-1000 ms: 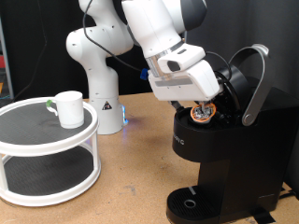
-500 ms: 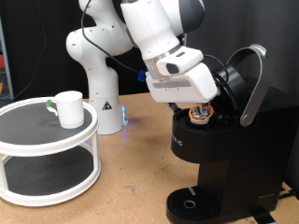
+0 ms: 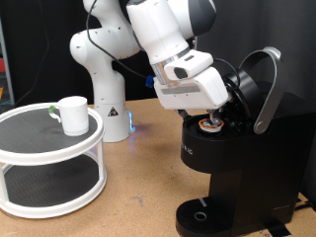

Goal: Make a cup of coffee with the keurig machine

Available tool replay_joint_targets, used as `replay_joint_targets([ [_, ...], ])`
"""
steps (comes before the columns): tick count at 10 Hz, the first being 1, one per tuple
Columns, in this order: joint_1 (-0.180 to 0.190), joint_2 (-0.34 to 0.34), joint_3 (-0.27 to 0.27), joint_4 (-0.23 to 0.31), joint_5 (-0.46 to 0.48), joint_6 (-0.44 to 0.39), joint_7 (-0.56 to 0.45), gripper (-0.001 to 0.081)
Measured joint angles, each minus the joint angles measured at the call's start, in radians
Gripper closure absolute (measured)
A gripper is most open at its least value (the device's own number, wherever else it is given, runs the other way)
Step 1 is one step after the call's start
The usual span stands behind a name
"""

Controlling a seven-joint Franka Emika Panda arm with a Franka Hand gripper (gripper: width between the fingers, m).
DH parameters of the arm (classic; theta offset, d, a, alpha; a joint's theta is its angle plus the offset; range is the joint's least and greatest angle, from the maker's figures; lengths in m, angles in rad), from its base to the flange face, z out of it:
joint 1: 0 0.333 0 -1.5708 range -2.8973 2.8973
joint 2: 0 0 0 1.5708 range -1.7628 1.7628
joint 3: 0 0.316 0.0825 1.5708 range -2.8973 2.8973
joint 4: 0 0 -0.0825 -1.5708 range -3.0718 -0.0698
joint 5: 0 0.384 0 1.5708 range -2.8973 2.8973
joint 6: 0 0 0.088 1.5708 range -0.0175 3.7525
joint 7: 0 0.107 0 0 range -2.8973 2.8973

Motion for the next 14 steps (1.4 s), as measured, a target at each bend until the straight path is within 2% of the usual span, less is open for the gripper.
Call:
replay_joint_targets([
  [3,0.006,-0.001,-0.001,0.012,0.141,0.003,-0.083,0.0006],
  [5,0.005,-0.007,-0.002,0.034,0.166,-0.010,-0.086,0.0006],
  [9,0.002,-0.046,-0.016,0.079,0.160,-0.091,-0.066,0.0006],
  [12,-0.015,-0.077,-0.016,0.097,0.084,-0.160,0.008,0.0006],
  [14,-0.042,-0.104,-0.020,0.100,0.024,-0.205,0.022,0.0006],
])
